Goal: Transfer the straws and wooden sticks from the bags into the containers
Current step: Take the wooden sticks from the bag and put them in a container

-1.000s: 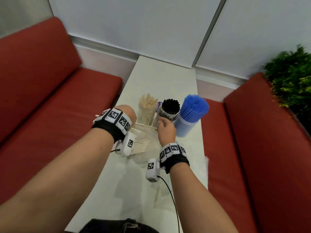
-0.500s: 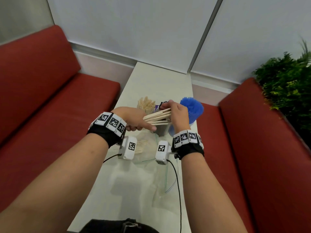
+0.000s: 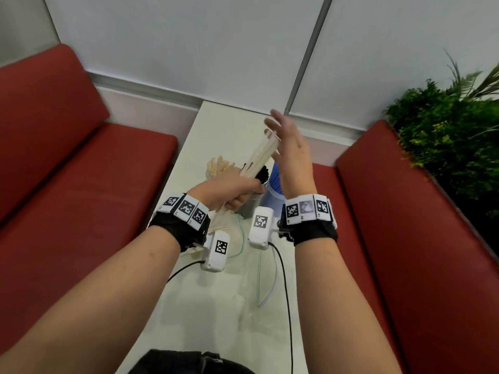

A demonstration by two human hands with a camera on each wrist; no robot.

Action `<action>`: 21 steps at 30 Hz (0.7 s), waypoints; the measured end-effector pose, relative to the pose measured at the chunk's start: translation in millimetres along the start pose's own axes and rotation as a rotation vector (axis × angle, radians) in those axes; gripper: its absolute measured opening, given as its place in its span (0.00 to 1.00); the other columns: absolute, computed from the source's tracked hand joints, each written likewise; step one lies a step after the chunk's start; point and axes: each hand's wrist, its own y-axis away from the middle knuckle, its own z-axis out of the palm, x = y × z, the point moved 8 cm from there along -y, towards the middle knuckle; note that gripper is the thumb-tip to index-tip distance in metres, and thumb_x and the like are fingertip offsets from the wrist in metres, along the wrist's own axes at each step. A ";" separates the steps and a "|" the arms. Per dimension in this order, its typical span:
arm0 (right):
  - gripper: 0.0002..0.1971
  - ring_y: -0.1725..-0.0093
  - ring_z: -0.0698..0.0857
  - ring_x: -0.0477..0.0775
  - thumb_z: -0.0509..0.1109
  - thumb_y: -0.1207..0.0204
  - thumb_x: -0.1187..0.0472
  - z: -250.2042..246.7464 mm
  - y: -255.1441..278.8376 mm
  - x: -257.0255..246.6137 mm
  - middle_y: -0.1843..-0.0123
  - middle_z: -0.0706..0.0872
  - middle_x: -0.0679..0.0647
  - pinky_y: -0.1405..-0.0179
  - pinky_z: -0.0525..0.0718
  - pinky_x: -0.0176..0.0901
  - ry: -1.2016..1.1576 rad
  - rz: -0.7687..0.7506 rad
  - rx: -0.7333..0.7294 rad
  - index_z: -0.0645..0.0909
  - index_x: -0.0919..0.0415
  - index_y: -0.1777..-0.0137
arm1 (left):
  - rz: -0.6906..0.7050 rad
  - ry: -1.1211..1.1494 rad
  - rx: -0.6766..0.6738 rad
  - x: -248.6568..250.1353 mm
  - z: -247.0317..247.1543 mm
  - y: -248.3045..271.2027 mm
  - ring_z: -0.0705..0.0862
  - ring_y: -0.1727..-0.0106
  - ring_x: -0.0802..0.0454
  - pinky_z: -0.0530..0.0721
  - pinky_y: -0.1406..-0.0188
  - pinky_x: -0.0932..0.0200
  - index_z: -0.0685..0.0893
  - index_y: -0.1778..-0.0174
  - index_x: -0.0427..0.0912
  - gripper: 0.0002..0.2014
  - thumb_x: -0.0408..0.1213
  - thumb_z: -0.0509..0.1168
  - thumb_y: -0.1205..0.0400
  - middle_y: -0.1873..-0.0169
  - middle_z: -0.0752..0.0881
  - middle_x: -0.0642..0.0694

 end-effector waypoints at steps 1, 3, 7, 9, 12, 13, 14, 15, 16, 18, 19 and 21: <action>0.17 0.30 0.85 0.48 0.56 0.09 0.44 -8.8 0.9 9.7 0.31 0.88 0.49 0.31 0.84 0.50 -0.141 0.078 0.084 0.84 0.46 0.33 | 0.054 0.068 0.015 12.6 -2.0 2.3 0.58 0.79 0.53 0.54 0.77 0.59 0.72 0.74 0.48 0.15 0.40 0.71 0.26 0.81 0.63 0.48; 0.20 0.33 0.87 0.55 0.55 0.08 0.47 -22.3 11.0 42.2 0.31 0.87 0.57 0.36 0.87 0.51 -0.221 0.311 0.219 0.83 0.57 0.31 | 0.192 0.150 0.021 42.4 -8.3 6.2 0.58 0.80 0.52 0.55 0.77 0.56 0.72 0.75 0.47 0.17 0.41 0.72 0.25 0.82 0.63 0.47; 0.27 0.40 0.90 0.66 0.54 0.08 0.46 -5.1 48.5 102.2 0.35 0.88 0.71 0.43 0.90 0.54 -0.134 0.782 0.030 0.83 0.71 0.34 | 0.404 0.220 -0.071 89.8 -10.6 10.8 0.61 0.81 0.50 0.61 0.77 0.55 0.68 0.79 0.46 0.24 0.38 0.72 0.21 0.84 0.63 0.47; 0.31 0.51 0.94 0.64 0.53 0.08 0.44 14.5 62.3 111.5 0.42 0.90 0.71 0.55 0.93 0.51 -0.277 0.885 -0.090 0.82 0.74 0.34 | 0.437 0.236 -0.084 96.3 -8.3 7.3 0.63 0.79 0.48 0.67 0.75 0.56 0.66 0.78 0.43 0.25 0.40 0.74 0.23 0.83 0.63 0.45; 0.34 0.53 0.94 0.65 0.51 0.08 0.43 34.4 68.3 108.5 0.44 0.90 0.74 0.50 0.93 0.53 -0.443 0.926 -0.195 0.82 0.77 0.37 | 0.410 0.210 -0.096 87.0 -1.6 -0.4 0.66 0.78 0.47 0.71 0.69 0.53 0.66 0.77 0.42 0.25 0.41 0.77 0.24 0.82 0.64 0.44; 0.34 0.51 0.93 0.67 0.51 0.08 0.43 38.1 68.9 106.3 0.41 0.88 0.76 0.46 0.92 0.55 -0.502 0.929 -0.205 0.80 0.78 0.36 | 0.386 0.201 -0.100 80.3 0.3 -2.5 0.68 0.77 0.46 0.74 0.67 0.53 0.67 0.76 0.42 0.25 0.42 0.78 0.25 0.81 0.65 0.45; 0.34 0.49 0.93 0.68 0.52 0.08 0.43 40.1 68.5 102.7 0.37 0.86 0.77 0.46 0.92 0.57 -0.555 0.921 -0.202 0.78 0.79 0.32 | 0.364 0.204 -0.101 73.0 1.6 -3.9 0.69 0.76 0.47 0.77 0.65 0.54 0.68 0.76 0.41 0.25 0.43 0.78 0.25 0.81 0.66 0.45; 0.33 0.46 0.92 0.69 0.52 0.08 0.44 41.0 66.5 99.5 0.32 0.83 0.78 0.48 0.93 0.58 -0.603 0.897 -0.194 0.73 0.78 0.26 | 0.348 0.210 -0.096 65.9 2.1 -4.8 0.70 0.75 0.47 0.78 0.63 0.55 0.69 0.75 0.41 0.24 0.44 0.78 0.26 0.81 0.67 0.45; 0.32 0.44 0.92 0.70 0.52 0.08 0.46 41.5 63.8 96.9 0.28 0.79 0.78 0.53 0.94 0.59 -0.643 0.866 -0.180 0.68 0.75 0.21 | 0.342 0.205 -0.083 59.5 1.3 -5.5 0.71 0.75 0.47 0.79 0.62 0.56 0.70 0.75 0.41 0.24 0.45 0.78 0.25 0.81 0.68 0.44; 0.27 0.44 0.91 0.70 0.53 0.08 0.49 40.5 59.7 95.2 0.24 0.77 0.77 0.59 0.94 0.59 -0.667 0.821 -0.150 0.69 0.71 0.21 | 0.342 0.182 -0.033 50.9 -0.8 -5.4 0.72 0.75 0.48 0.78 0.65 0.59 0.71 0.76 0.42 0.24 0.47 0.76 0.24 0.80 0.70 0.44; 0.23 0.44 0.91 0.70 0.54 0.08 0.48 39.4 58.8 97.6 0.26 0.79 0.76 0.54 0.93 0.61 -0.640 0.813 -0.140 0.75 0.69 0.30 | 0.338 0.187 0.005 47.9 -2.9 -5.6 0.72 0.76 0.48 0.78 0.67 0.58 0.71 0.76 0.42 0.24 0.48 0.76 0.23 0.80 0.69 0.44; 0.30 0.43 0.91 0.67 0.53 0.10 0.40 34.6 57.6 102.9 0.42 0.90 0.69 0.38 0.88 0.66 -0.513 0.789 -0.168 0.84 0.68 0.47 | 0.286 0.206 0.088 39.1 -9.1 -7.3 0.68 0.80 0.49 0.76 0.72 0.56 0.72 0.78 0.44 0.25 0.52 0.75 0.24 0.81 0.67 0.45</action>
